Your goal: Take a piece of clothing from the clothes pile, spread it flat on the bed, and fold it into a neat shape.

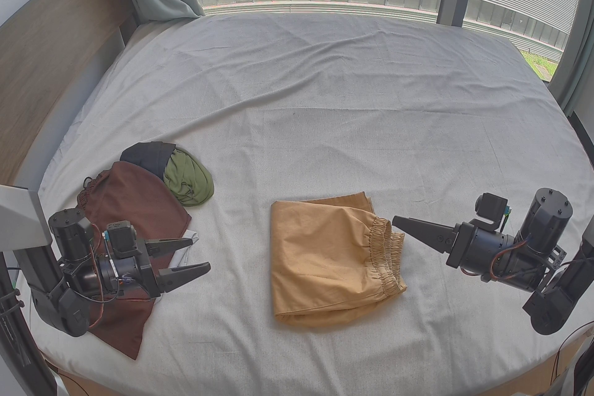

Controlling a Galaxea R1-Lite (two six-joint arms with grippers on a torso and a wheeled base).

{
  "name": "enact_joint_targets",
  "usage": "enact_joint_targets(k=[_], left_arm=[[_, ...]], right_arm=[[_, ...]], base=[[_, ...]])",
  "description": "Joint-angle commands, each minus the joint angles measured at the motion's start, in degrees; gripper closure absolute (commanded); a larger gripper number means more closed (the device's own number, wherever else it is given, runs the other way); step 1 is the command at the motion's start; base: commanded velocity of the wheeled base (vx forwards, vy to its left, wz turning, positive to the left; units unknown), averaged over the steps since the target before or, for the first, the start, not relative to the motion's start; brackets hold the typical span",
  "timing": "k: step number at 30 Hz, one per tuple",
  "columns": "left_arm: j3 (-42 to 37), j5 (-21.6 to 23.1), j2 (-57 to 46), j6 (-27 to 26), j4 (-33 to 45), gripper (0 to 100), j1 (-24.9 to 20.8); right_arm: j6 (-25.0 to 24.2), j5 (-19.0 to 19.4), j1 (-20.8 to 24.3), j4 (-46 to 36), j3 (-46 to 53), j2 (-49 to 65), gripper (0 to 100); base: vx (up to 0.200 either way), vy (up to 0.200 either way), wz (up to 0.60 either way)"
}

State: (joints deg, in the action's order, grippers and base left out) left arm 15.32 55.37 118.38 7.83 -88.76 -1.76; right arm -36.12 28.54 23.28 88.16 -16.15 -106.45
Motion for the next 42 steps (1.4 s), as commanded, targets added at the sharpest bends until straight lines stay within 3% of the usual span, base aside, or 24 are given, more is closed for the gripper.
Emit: enact_joint_targets(k=[1,13,30,37,42], left_arm=[[0.2,3.6,1.1,-4.8,0.0,0,2.5],[3.0,10.5,3.4,-17.5,0.1,0,4.1],[5.2,14.5,3.0,-20.7,0.0,0,5.2],[5.2,14.7,2.9,-20.9,0.1,0,5.6],[5.3,14.7,2.9,-21.0,0.0,0,5.7]], right_arm=[[0.1,-0.1,0.0,0.1,0.1,-1.6,0],[0.3,0.1,0.0,0.1,0.9,-4.6,0],[0.6,-0.2,-2.8,0.2,1.1,-12.8,0],[6.1,-0.3,-6.3,0.2,0.8,-20.0,0],[6.9,-0.3,-7.2,0.3,0.5,-22.5,0]], base=[[0.0,0.0,0.0],[0.0,0.0,0.0],[0.0,0.0,0.0],[0.0,0.0,0.0],[0.0,0.0,0.0]])
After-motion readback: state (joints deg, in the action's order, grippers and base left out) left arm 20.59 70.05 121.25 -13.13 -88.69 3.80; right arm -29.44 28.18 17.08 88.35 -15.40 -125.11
